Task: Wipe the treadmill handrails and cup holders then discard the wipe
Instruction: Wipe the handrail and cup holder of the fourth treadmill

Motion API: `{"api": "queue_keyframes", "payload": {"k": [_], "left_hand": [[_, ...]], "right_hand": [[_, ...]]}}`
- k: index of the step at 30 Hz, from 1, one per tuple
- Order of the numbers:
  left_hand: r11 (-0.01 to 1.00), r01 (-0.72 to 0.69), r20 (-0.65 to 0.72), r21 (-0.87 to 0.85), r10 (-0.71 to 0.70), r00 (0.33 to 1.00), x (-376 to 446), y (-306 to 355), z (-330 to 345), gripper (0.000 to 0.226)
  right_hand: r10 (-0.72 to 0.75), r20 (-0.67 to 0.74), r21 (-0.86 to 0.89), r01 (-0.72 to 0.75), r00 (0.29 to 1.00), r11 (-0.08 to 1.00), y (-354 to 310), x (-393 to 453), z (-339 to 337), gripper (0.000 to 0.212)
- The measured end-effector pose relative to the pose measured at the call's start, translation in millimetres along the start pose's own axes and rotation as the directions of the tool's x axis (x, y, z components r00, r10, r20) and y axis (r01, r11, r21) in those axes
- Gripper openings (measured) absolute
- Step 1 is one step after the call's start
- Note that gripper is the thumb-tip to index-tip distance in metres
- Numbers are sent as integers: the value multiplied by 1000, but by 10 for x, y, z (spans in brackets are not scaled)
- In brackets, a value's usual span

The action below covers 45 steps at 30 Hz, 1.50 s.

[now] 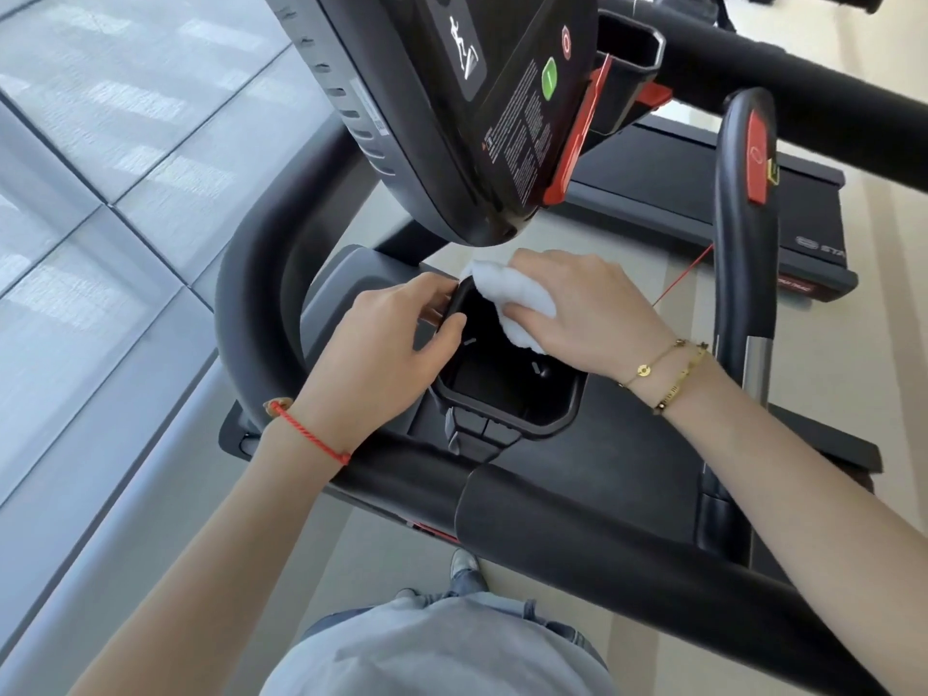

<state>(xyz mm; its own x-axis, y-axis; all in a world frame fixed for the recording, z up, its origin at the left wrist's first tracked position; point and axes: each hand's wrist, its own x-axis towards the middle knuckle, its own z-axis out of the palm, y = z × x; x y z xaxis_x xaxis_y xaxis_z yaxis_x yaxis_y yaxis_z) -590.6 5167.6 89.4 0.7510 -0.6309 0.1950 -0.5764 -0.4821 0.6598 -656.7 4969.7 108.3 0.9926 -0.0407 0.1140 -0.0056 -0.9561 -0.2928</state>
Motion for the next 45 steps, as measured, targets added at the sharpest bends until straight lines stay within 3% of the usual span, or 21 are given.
{"api": "queue_keyframes", "payload": {"k": [4,8,12,16,24,28,33,38,45], "left_hand": [[999,16,-14,38,-15,1000,-8,15,-5,29],[999,-5,-23,54,6,1000,-7,21,-4,27],[999,-12,-8,43,13,1000,-2,6,-4,26],[999,2,5,47,-2,1000,5,2,-9,28],[998,-1,-3,57,1,1000,-1,5,-6,35],[998,-14,13,60,13,1000,8,2,-19,36],[997,-24,3,67,24,1000,2,1,-13,37],[997,-46,-28,60,48,998,7,-6,4,37],[996,-81,-48,30,83,995,11,-19,15,28]], "right_hand": [[97,41,28,-98,994,995,158,-150,-29,10],[-2,151,-28,6,989,1000,65,90,-73,17],[-4,54,-12,5,999,1000,-61,160,-10,20],[133,8,27,-133,991,991,23,-79,-9,10],[422,-41,168,-410,906,896,-76,-385,97,22],[463,-11,213,-450,886,867,-80,-211,40,20],[535,-111,284,-489,837,825,-203,-386,137,18],[638,-10,449,-567,770,691,-316,-628,218,30],[629,-19,437,-559,777,704,-216,-394,130,23]]}}
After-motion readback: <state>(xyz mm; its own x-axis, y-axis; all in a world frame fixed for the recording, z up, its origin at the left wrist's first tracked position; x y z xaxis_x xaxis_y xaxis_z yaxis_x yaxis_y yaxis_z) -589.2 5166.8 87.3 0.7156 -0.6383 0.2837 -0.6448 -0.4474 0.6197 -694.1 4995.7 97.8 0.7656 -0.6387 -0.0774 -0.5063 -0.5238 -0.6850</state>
